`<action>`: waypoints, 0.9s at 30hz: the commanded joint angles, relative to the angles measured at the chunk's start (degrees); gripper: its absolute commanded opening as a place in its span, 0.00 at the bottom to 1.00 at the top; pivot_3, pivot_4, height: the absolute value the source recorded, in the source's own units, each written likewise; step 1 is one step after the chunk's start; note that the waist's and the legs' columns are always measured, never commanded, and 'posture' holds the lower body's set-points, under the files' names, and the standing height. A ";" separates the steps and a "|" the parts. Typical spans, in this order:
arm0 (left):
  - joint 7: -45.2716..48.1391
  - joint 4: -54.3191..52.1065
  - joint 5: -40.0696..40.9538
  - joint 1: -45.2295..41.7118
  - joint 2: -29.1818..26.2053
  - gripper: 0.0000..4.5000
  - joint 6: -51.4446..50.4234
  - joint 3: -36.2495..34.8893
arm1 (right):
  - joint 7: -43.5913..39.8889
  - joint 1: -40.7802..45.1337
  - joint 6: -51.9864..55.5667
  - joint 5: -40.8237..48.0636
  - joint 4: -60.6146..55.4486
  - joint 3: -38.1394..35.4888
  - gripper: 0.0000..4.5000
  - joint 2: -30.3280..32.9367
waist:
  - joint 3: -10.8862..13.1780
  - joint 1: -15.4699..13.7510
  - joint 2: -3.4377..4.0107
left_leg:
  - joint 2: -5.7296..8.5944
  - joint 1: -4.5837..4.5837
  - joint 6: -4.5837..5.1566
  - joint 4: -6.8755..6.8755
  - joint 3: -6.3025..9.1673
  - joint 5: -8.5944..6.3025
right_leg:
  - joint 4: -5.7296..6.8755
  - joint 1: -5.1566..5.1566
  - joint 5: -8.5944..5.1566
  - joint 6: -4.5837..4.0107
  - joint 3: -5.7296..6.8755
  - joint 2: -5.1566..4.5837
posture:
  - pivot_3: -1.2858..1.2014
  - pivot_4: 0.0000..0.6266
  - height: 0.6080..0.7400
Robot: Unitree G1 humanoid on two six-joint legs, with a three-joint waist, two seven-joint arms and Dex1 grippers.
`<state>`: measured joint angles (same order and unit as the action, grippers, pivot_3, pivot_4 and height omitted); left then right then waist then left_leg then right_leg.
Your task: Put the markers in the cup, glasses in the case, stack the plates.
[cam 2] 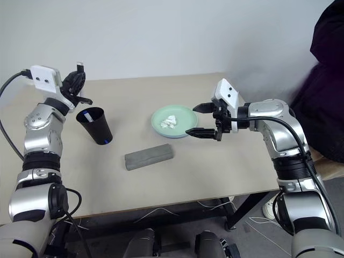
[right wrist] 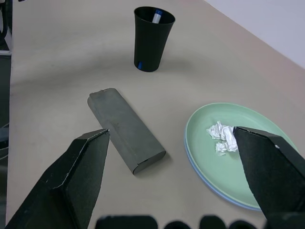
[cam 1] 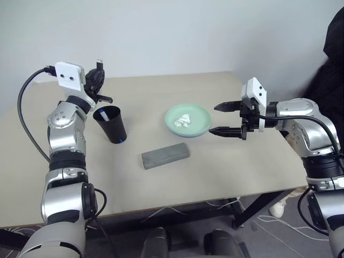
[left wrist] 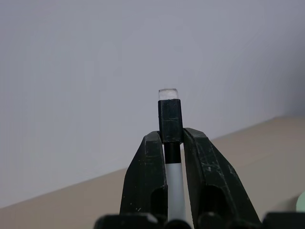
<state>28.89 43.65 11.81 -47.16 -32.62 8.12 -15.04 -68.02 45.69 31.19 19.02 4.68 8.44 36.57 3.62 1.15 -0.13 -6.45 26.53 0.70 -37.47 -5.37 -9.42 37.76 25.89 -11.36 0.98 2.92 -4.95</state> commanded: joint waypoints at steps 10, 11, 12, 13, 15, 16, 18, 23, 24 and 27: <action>0.51 -0.34 0.43 3.79 0.01 0.02 1.94 -0.59 | -0.17 2.08 -1.12 0.33 -0.93 -1.08 1.00 0.15 | 0.00 -0.03 -0.01 | 0.00 0.02 0.00 0.00 -0.01 0.00 | 0.00 0.05 0.00 0.00 0.00 0.00 | 0.52 0.00 0.79; 0.51 -0.27 0.35 3.90 0.05 0.02 2.07 -0.54 | -0.14 2.07 -1.12 0.32 -0.94 -1.07 1.00 0.12 | 0.00 -0.02 -0.01 | 0.00 0.02 0.00 0.00 -0.01 0.00 | 0.00 0.05 0.00 0.00 0.00 0.00 | 0.52 0.00 0.79; 0.50 -0.22 0.29 3.94 0.08 0.02 2.15 -0.52 | -0.13 2.07 -1.12 0.32 -0.96 -1.07 1.00 0.11 | 0.00 -0.01 -0.01 | 0.00 0.02 0.00 0.00 -0.01 0.00 | 0.00 0.05 0.00 -0.01 0.00 0.00 | 0.52 0.00 0.79; 0.46 -0.10 0.19 3.99 0.11 0.10 2.26 -0.46 | -0.08 2.06 -1.13 0.30 -0.95 -1.05 1.00 0.06 | 0.00 -0.01 -0.01 | 0.00 0.02 0.00 0.01 -0.01 0.00 | 0.00 0.06 0.00 -0.01 0.00 0.00 | 0.52 0.00 0.79; 0.45 -0.01 0.07 4.10 0.22 0.25 2.37 -0.34 | -0.02 2.02 -1.13 0.31 -0.97 -1.05 1.00 0.00 | 0.00 -0.02 -0.01 | 0.00 0.02 0.00 0.03 -0.01 0.00 | 0.00 0.08 0.01 -0.01 0.00 0.00 | 0.52 0.00 0.79; 0.47 -0.07 0.05 4.18 0.30 0.32 2.35 -0.26 | 0.00 1.98 -1.14 0.32 -0.98 -1.07 1.00 0.00 | 0.00 -0.02 -0.01 | 0.00 0.02 0.00 0.04 -0.01 0.00 | 0.00 0.08 0.01 -0.01 0.00 0.00 | 0.52 0.00 0.79; 0.61 -0.07 0.09 4.22 0.33 0.49 2.26 -0.21 | 0.05 1.96 -1.09 0.33 -1.01 -1.06 1.00 -0.04 | 0.00 -0.02 -0.01 | 0.00 0.02 0.00 0.04 -0.01 0.00 | 0.00 0.08 0.00 -0.01 0.00 0.00 | 0.52 0.00 0.79; 1.01 -0.64 0.05 4.65 0.29 0.88 1.99 0.03 | 0.15 1.76 -1.09 0.35 -0.99 -1.18 1.00 0.01 | 0.00 -0.01 -0.01 | 0.00 0.02 0.00 0.05 -0.02 0.00 | 0.00 0.09 0.01 -0.01 0.00 0.00 | 0.52 0.00 0.79; 1.11 -1.14 0.12 4.80 0.23 0.96 1.75 0.07 | 0.21 1.71 -1.06 0.38 -1.05 -1.22 1.00 -0.01 | 0.00 -0.01 -0.01 | 0.00 0.02 0.00 0.05 -0.02 0.00 | 0.00 0.10 0.01 -0.01 -0.01 0.00 | 0.52 0.00 0.79; 2.20 -3.27 1.49 4.87 0.04 0.99 -0.09 -0.41 | 0.49 1.63 -0.89 0.47 -1.18 -1.36 1.00 -0.09 | 0.00 -0.02 -0.01 | -0.01 0.02 0.00 0.06 -0.02 0.00 | 0.00 0.11 0.01 -0.01 0.00 0.00 | 0.52 0.00 0.79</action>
<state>30.43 43.82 12.08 -41.35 -31.92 8.55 -14.74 -67.96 46.23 31.02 19.02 4.71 8.44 36.52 3.62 1.13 -0.14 -6.46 26.56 0.70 -37.41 -5.39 -9.42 37.76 25.99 -11.36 0.97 2.92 -4.95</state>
